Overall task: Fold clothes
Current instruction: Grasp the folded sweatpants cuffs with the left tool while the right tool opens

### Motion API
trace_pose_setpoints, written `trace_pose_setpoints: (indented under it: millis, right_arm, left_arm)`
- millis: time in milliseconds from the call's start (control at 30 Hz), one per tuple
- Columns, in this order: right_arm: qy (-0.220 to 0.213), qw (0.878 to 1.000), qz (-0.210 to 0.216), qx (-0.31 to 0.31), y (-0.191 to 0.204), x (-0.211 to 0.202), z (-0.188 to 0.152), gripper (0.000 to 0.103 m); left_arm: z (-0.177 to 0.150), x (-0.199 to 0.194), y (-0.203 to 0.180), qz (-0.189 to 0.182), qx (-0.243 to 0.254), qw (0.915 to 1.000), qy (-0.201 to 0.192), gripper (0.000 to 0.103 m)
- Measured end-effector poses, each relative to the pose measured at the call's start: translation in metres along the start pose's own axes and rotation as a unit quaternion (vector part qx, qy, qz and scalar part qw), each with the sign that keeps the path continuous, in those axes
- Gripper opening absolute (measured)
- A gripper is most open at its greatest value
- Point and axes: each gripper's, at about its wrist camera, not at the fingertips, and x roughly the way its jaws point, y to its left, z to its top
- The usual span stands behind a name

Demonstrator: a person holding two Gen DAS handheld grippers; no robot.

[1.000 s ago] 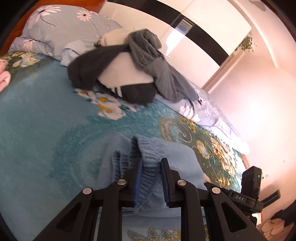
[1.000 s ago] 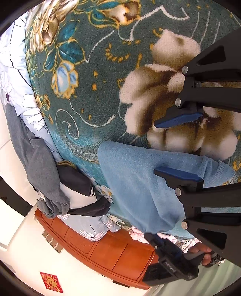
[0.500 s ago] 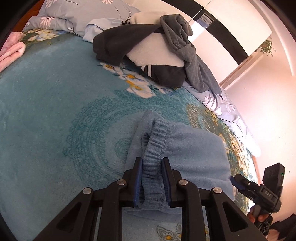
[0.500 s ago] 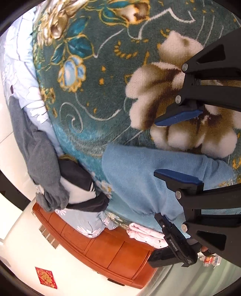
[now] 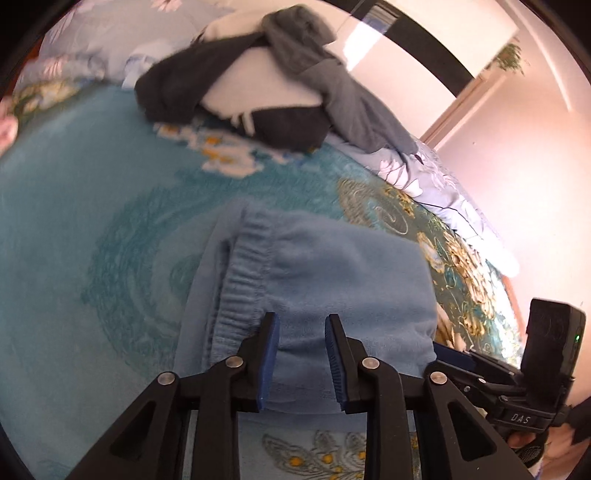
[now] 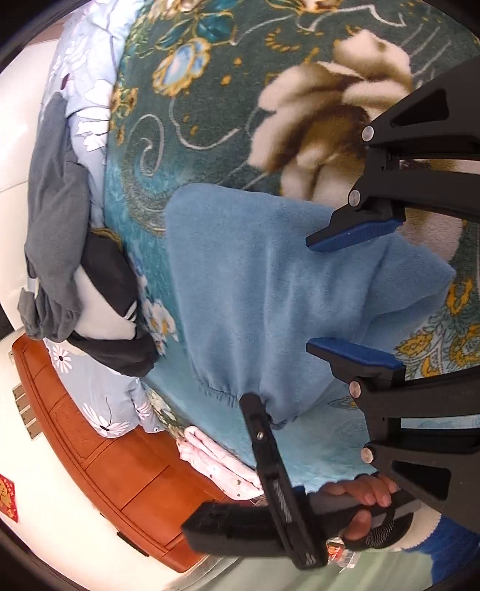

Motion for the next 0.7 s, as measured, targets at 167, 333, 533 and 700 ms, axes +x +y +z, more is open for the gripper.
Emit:
trace_pose_setpoints:
  millis: [167, 333, 533, 700]
  right_arm:
    - [0.001, 1.0, 0.02, 0.022, -0.009, 0.0, -0.006, 0.05]
    - [-0.019, 0.998, 0.037, 0.055, -0.022, -0.008, -0.001, 0.051]
    - [-0.05, 0.99, 0.058, 0.115, -0.046, -0.017, 0.002, 0.061]
    - [-0.055, 0.981, 0.096, 0.161, -0.066, -0.011, 0.003, 0.069]
  left_arm:
    - [-0.002, -0.005, 0.023, -0.072, -0.054, 0.9959, -0.006, 0.029]
    - [0.004, -0.029, 0.037, -0.07, -0.076, 0.9937, -0.041, 0.057]
    - [0.012, -0.025, 0.066, -0.052, -0.112, 0.9918, -0.034, 0.069]
    - [0.017, -0.003, 0.078, -0.064, -0.119, 0.9908, 0.006, 0.072]
